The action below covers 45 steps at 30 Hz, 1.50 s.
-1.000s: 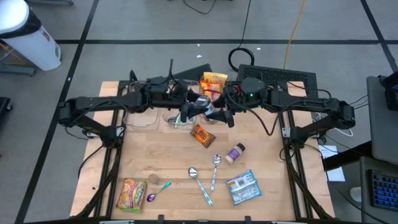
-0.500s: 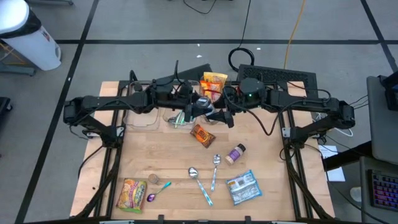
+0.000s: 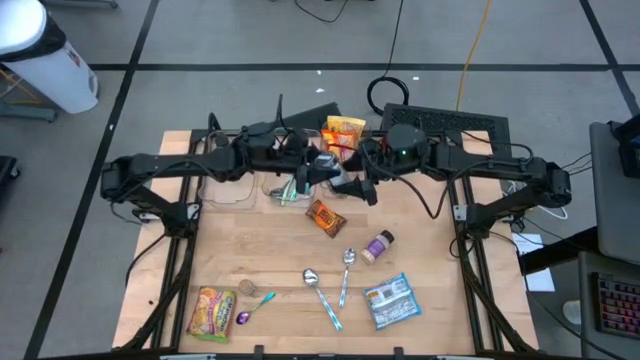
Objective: Pick & Place Food Item
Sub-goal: Put the gold spice bottle into the left transparent bin
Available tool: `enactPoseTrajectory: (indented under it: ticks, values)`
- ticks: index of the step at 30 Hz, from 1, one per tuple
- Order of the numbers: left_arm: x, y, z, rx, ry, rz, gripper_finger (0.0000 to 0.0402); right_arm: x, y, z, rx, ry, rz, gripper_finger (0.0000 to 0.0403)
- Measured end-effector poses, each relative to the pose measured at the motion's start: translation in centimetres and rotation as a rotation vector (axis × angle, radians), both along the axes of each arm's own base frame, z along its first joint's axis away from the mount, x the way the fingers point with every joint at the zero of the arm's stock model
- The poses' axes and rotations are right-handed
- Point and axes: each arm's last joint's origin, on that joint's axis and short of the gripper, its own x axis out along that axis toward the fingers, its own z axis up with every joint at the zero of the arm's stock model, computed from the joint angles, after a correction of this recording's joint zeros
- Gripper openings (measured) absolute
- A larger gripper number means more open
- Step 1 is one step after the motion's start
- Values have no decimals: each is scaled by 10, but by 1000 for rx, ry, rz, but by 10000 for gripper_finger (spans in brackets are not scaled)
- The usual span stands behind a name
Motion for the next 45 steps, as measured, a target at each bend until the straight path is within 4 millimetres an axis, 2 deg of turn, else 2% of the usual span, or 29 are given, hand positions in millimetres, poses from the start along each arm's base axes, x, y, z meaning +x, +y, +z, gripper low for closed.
enactPoseTrajectory:
  ticks: [4,8,15,25,31,41,45]
  values:
    - [-8,4,9,-3,-32,31,283,0,-1,6,-28,-58,1,356]
    - [-18,11,20,-58,-78,49,282,-2,-1,17,-146,-155,4,353]
    - [-22,20,28,-171,-147,104,282,-5,2,30,-369,-252,-137,348]
    - [-22,24,27,-263,-166,265,282,2,26,30,-717,-202,-342,349]
    - [-23,28,28,-317,-203,368,282,13,35,25,-780,-199,-376,349]
    - [-23,29,31,-362,-245,359,282,33,38,15,-902,-147,-601,339]
    - [-24,28,33,-388,-271,344,282,32,37,19,-961,-142,-661,330]
